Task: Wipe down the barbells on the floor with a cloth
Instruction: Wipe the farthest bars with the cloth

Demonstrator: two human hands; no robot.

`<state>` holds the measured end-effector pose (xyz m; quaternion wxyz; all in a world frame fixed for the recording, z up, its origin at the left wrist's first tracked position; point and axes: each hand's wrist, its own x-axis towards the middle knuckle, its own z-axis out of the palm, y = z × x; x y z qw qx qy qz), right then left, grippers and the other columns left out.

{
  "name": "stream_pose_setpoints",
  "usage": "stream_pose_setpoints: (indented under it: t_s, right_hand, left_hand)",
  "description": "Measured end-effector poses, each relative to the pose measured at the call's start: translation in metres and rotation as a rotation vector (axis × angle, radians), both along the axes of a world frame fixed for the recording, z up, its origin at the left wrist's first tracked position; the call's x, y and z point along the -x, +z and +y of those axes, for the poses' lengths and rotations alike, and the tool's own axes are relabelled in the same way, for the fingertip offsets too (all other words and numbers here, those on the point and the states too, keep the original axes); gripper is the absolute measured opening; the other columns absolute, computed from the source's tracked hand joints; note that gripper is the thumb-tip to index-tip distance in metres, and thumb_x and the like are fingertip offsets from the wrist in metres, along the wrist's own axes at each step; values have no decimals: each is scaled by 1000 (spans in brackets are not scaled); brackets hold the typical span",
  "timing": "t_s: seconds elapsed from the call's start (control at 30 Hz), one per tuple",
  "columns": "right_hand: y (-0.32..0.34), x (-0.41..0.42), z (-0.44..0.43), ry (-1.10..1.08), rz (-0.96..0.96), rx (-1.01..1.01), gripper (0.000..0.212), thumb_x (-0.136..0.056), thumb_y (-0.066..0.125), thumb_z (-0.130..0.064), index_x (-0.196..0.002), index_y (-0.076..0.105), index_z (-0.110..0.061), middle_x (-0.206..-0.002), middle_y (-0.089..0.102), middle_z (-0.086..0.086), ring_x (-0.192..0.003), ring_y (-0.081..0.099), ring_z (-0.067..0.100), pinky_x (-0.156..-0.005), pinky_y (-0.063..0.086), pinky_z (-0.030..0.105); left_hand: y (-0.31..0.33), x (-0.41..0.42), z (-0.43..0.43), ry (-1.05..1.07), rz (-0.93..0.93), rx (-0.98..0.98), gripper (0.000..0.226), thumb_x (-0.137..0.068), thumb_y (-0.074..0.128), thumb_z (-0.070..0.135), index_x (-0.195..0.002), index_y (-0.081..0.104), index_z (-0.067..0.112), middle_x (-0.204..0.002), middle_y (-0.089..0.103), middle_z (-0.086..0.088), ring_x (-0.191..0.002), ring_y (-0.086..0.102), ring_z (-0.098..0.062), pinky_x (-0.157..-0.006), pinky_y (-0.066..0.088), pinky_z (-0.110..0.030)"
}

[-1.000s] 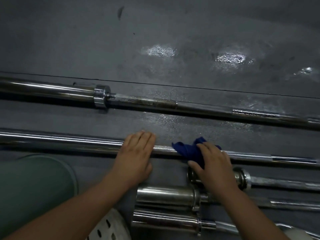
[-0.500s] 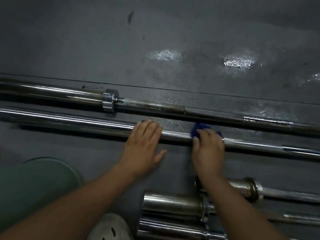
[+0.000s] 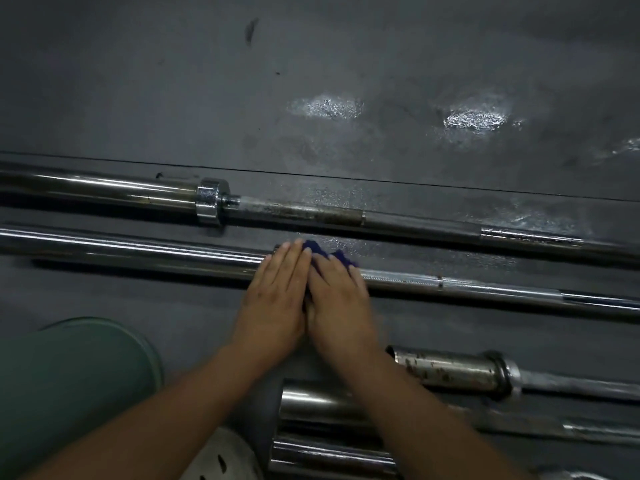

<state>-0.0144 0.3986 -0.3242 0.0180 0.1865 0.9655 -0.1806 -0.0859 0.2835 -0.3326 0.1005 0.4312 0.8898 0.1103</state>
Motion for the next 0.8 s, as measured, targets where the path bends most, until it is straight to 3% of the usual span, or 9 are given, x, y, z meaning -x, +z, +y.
stream_pose_setpoints:
  t_s: [0.1, 0.2, 0.3, 0.4, 0.5, 0.67, 0.8]
  right_hand:
    - [-2, -11, 27, 42, -74, -68, 63, -78, 68, -25, -138, 50, -31, -142, 50, -7, -131, 46, 14, -113, 30, 44]
    - [7, -18, 38, -133, -88, -99, 53, -74, 74, -25, -124, 59, -31, -128, 60, -5, -117, 57, 18, -98, 36, 42]
    - [13, 16, 43, -43, -248, -27, 39, -80, 66, -25, -117, 56, -29, -119, 63, -5, -110, 57, 23, -91, 35, 37]
    - [19, 31, 53, 35, -351, 22, 38, -83, 62, -24, -119, 52, -26, -120, 63, -1, -110, 58, 25, -90, 37, 35]
    - [25, 6, 43, 28, -293, 6, 36, -86, 59, -20, -121, 55, -28, -122, 61, -4, -110, 57, 22, -89, 38, 34]
    - [26, -6, 38, -12, -251, 48, 34, -87, 55, -20, -120, 60, -28, -118, 64, -2, -106, 59, 24, -90, 39, 33]
    - [20, 3, -4, 51, -204, 146, 43, -79, 40, -22, -114, 63, -20, -107, 65, 3, -96, 59, 25, -91, 44, 40]
  left_hand:
    - [4, 5, -4, -45, 1, 19, 77, -78, 35, 20, -152, 30, 0, -160, 28, -18, -148, 26, -31, -119, 29, -49]
    - [8, 9, -1, -45, -5, 75, 79, -74, 30, 21, -149, 35, -2, -157, 34, -20, -145, 31, -34, -119, 28, -48]
    - [10, 20, 11, -31, -12, 116, 83, -68, 27, 27, -144, 42, -1, -147, 46, -19, -137, 42, -36, -118, 29, -48]
    - [16, 28, 17, -28, -34, 159, 84, -64, 33, 30, -142, 45, 2, -141, 52, -15, -132, 46, -34, -117, 29, -48]
    - [22, 16, 10, -8, -58, 142, 85, -60, 51, 29, -142, 46, 5, -144, 50, -13, -134, 45, -32, -117, 25, -45]
    - [31, -1, -6, 69, -79, 37, 65, -69, 46, 33, -131, 54, 13, -129, 57, -4, -116, 51, -23, -107, 31, -38]
    - [20, -1, -8, 16, -101, 102, 68, -76, 45, 40, -135, 53, 8, -135, 56, -9, -123, 51, -29, -110, 36, -46]
